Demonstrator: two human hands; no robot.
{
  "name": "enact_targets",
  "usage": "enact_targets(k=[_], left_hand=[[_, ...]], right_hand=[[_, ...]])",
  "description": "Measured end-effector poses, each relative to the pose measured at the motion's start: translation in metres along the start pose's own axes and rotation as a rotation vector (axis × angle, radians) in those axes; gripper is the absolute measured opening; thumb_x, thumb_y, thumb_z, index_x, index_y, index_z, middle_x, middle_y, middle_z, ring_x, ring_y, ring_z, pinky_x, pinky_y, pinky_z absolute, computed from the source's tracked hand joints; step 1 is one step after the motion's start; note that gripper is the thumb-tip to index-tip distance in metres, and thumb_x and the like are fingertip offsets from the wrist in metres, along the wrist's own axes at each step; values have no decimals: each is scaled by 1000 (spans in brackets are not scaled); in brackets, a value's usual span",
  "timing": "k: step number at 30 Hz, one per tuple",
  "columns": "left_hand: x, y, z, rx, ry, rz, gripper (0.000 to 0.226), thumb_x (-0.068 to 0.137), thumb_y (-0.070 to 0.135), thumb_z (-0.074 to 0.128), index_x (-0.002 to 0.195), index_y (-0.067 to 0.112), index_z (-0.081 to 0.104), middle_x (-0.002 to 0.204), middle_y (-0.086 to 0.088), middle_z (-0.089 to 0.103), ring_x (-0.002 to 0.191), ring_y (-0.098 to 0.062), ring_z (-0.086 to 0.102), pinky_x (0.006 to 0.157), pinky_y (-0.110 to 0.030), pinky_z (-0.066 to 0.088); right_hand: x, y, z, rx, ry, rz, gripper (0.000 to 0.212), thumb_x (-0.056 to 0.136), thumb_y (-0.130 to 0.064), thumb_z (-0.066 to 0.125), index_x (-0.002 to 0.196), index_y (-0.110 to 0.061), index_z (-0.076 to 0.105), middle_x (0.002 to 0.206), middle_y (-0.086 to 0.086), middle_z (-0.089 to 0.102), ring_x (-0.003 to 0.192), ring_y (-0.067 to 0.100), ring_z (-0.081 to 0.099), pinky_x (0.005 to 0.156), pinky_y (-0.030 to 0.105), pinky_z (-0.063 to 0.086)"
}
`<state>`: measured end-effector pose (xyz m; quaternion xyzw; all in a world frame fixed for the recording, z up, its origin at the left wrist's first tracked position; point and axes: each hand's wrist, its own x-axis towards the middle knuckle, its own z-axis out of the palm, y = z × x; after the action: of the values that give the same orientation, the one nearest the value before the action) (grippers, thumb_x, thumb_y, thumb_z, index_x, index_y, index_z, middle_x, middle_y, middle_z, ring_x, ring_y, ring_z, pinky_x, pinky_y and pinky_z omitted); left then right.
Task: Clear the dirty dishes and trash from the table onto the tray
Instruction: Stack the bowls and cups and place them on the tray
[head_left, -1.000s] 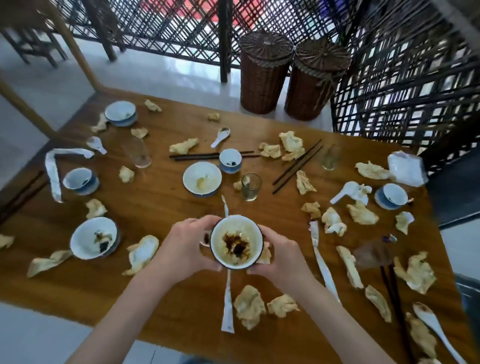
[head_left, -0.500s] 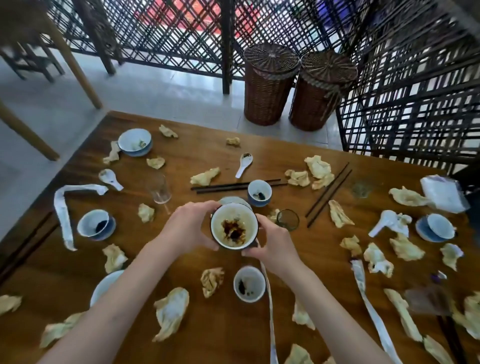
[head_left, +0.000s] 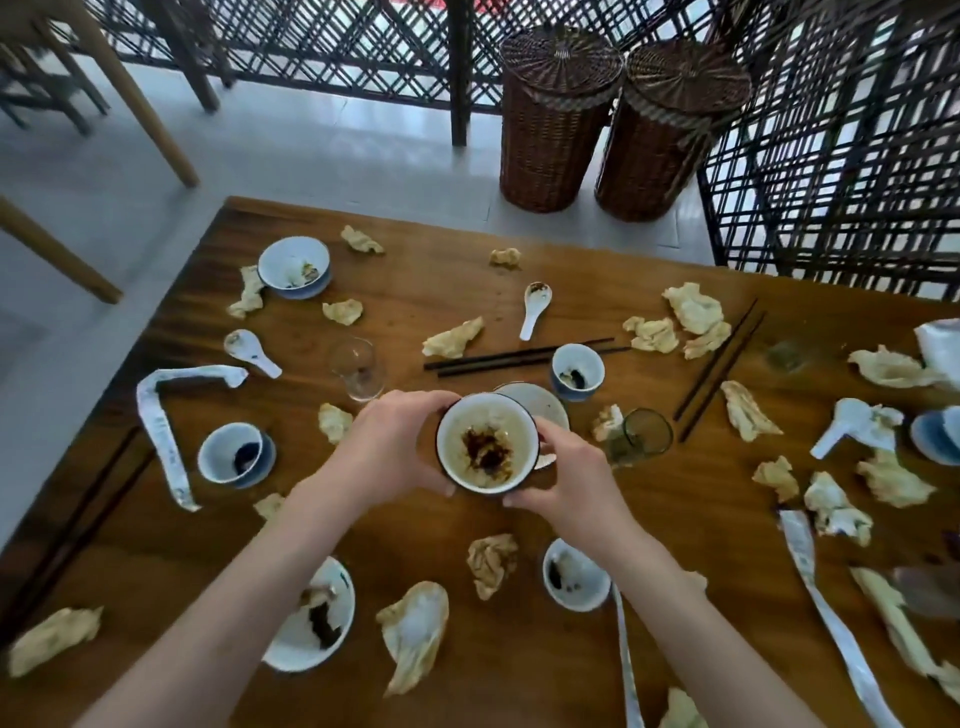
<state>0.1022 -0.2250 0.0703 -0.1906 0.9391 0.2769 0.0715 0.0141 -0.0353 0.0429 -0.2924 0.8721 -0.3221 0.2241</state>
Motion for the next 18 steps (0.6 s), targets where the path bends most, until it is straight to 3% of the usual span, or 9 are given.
enact_targets(k=[3,5,9,14,18], left_hand=[[-31,-30,-11,-2,5,-28,98,46,34,92,133,33,46,126,10,57,119,-11,46,95,-29,39],[-55,-50,-14,8,-5,-50,99,48,35,92,135,34,44,128,12,55,120,-8,46,97,-28,41],[-99,-84,-11,-29,-39,-86,96,51,37,90,135,35,43,129,16,54,119,-4,46,99,-31,45],[-140,-117,3,-179,-28,-83,89,50,36,91,128,40,48,115,31,52,103,12,48,83,-8,43],[-158,-136,13,-219,-68,-80,97,48,42,90,131,42,42,118,34,46,105,17,45,77,0,40]], right_hand=[[-14,-25,27,-1,-23,-25,86,56,-31,88,132,-27,48,122,-16,58,102,-9,41,87,5,30],[-25,-41,49,-1,-60,-11,89,58,-32,87,136,-27,44,128,-14,55,112,-4,45,89,5,25],[-50,-60,90,50,-123,-4,89,60,-29,87,136,-28,42,127,-15,55,113,-4,45,93,8,32],[-73,-76,120,95,-181,-29,81,60,-27,87,129,-33,46,114,-24,55,103,-11,43,82,-4,32],[-84,-83,135,82,-230,-32,79,60,-24,86,128,-32,47,117,-22,55,108,-7,45,90,3,34]])
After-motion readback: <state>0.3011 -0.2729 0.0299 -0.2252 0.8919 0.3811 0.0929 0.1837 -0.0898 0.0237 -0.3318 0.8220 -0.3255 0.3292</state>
